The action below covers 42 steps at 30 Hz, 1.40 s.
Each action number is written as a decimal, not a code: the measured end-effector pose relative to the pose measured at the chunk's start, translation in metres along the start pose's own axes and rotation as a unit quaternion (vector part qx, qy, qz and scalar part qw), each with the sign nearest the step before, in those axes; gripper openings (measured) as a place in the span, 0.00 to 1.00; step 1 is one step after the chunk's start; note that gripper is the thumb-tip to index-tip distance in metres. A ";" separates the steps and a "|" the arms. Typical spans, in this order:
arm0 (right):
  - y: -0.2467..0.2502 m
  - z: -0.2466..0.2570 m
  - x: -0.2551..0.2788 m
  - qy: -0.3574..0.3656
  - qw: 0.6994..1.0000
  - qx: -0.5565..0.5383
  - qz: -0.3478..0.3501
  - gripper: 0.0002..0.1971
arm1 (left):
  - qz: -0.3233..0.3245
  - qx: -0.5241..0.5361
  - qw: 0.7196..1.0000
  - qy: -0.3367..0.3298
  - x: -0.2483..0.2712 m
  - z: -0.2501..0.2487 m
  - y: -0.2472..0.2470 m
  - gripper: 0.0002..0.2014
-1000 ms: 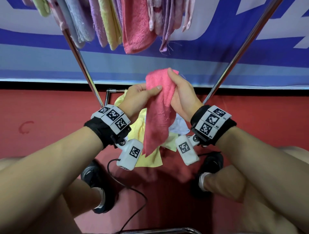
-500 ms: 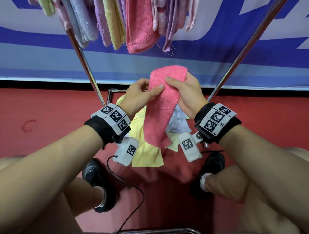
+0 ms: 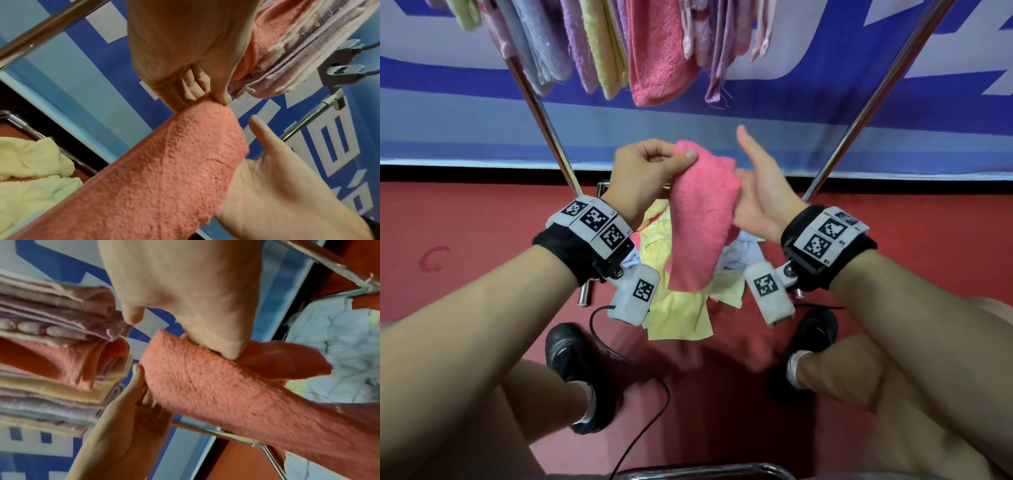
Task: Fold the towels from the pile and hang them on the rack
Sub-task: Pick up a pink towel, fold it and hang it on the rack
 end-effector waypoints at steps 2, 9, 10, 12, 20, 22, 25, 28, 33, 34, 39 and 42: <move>0.002 -0.011 0.000 0.013 0.996 0.078 -0.036 0.28 | -0.032 0.017 0.999 0.011 -0.004 0.003 0.005 0.07; 0.015 0.003 -0.012 0.191 0.971 0.072 -0.121 0.08 | 0.106 -0.064 0.991 0.050 0.003 0.010 -0.003 0.12; 0.014 0.005 -0.013 0.202 0.970 0.067 -0.116 0.09 | 0.120 -0.067 0.989 0.047 0.005 0.012 -0.005 0.13; 0.012 0.008 -0.014 0.210 0.968 0.077 -0.113 0.09 | 0.116 -0.057 0.991 0.031 0.008 0.012 -0.007 0.14; 0.026 0.027 -0.009 0.096 0.858 0.453 -0.223 0.20 | 0.037 0.063 0.997 0.024 -0.007 0.001 0.013 0.11; 0.023 0.023 -0.004 0.054 0.812 0.541 -0.210 0.29 | 0.042 0.072 0.995 0.051 -0.009 0.001 0.012 0.12; 0.017 0.009 -0.004 0.036 0.846 0.507 -0.160 0.39 | 0.062 0.062 0.994 0.069 -0.009 0.001 0.008 0.10; 0.014 -0.003 -0.009 0.071 0.922 0.361 -0.119 0.33 | 0.076 0.057 0.993 0.066 -0.006 -0.001 0.006 0.10; 0.014 -0.004 -0.017 0.179 0.932 0.290 -0.120 0.30 | 0.057 -0.017 0.996 0.064 -0.010 -0.008 0.017 0.10; 0.014 -0.004 -0.018 0.181 0.943 0.255 -0.114 0.29 | 0.048 -0.031 0.996 0.061 -0.011 -0.009 0.020 0.08; 0.004 -0.010 -0.018 0.117 0.983 0.127 -0.068 0.21 | 0.025 -0.008 0.998 0.054 -0.012 -0.007 0.026 0.07; -0.001 -0.017 -0.016 0.043 0.990 0.127 -0.040 0.21 | 0.030 -0.001 0.998 0.059 -0.012 -0.004 0.025 0.06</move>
Point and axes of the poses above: each hand's wrist, its own x-axis away from the middle knuckle, its own y-axis out of the back of the hand, z = x × y, the point moved 2 cm from there along -x, towards the middle knuckle, and after that the axes turned 11 degrees about -x, right-handed, at the moved point
